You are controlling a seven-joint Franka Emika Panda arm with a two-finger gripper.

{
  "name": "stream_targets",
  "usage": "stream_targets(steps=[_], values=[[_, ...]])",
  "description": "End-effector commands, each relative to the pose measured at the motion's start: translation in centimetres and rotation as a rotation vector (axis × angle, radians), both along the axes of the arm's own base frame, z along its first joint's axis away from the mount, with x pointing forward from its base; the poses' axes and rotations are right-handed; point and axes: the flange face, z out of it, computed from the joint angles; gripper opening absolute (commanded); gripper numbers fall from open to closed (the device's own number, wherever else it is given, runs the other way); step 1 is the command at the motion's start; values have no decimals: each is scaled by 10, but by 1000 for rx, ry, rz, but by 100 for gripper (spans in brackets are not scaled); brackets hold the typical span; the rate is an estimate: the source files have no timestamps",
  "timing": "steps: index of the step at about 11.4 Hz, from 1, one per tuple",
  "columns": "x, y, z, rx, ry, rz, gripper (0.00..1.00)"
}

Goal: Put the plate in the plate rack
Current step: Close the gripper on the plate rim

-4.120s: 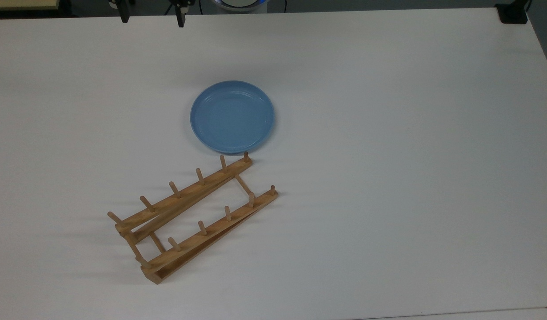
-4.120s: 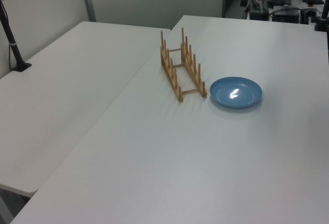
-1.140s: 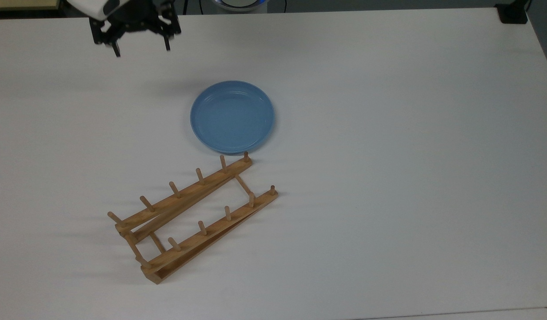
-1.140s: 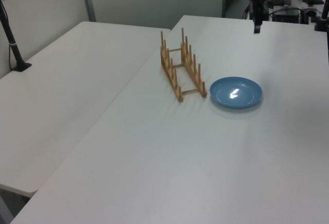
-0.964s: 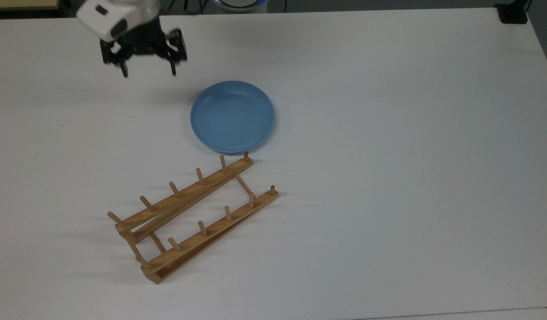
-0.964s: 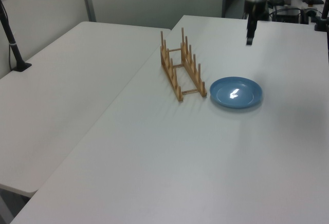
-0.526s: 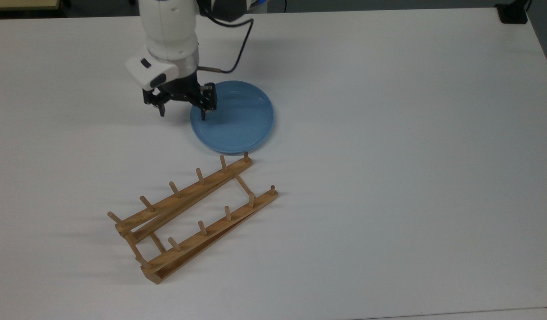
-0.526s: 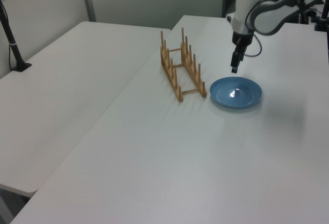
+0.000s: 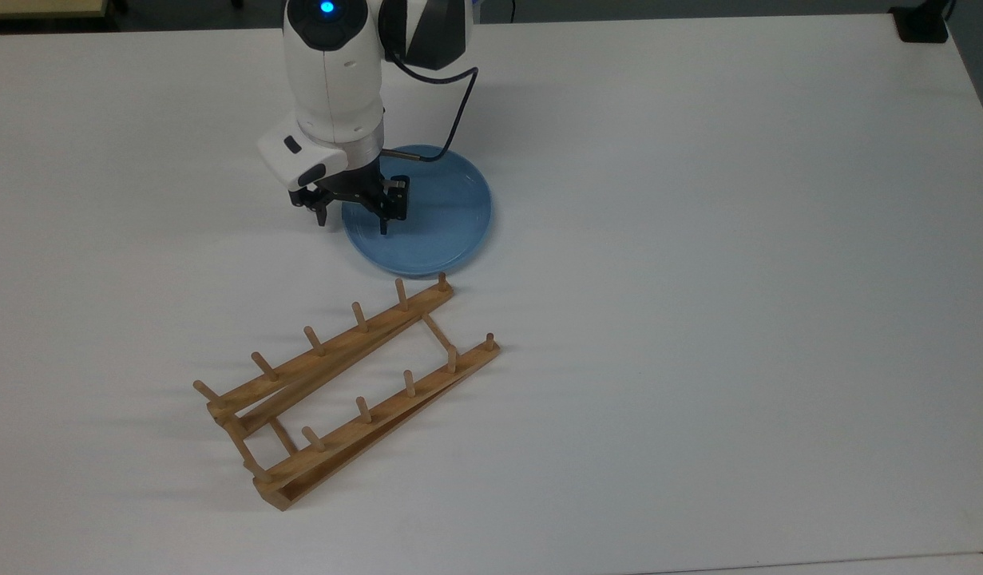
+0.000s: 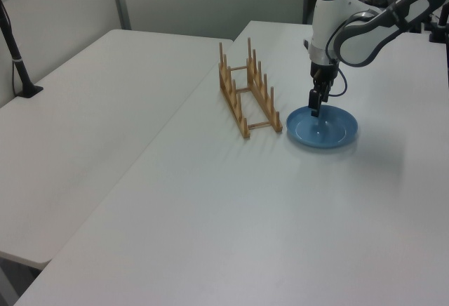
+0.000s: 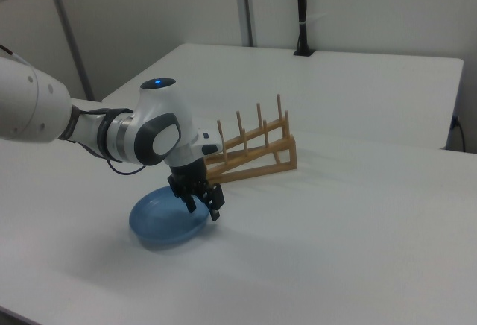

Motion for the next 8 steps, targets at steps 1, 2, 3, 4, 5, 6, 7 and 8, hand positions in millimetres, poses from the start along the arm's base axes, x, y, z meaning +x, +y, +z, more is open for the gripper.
stream_targets(steps=[1,2,3,4,5,6,7,8], values=[[4,1,-7,-11,-8,-31,39],[4,1,-8,-11,-7,-37,25],[4,1,-11,-11,-3,-40,11],[4,1,-10,-11,-3,-40,1],[4,0,-7,-11,-9,-42,0],[5,-2,-2,-11,-17,-43,0],[5,-6,1,-13,-22,-37,0],[7,-8,13,-22,-40,-25,0]])
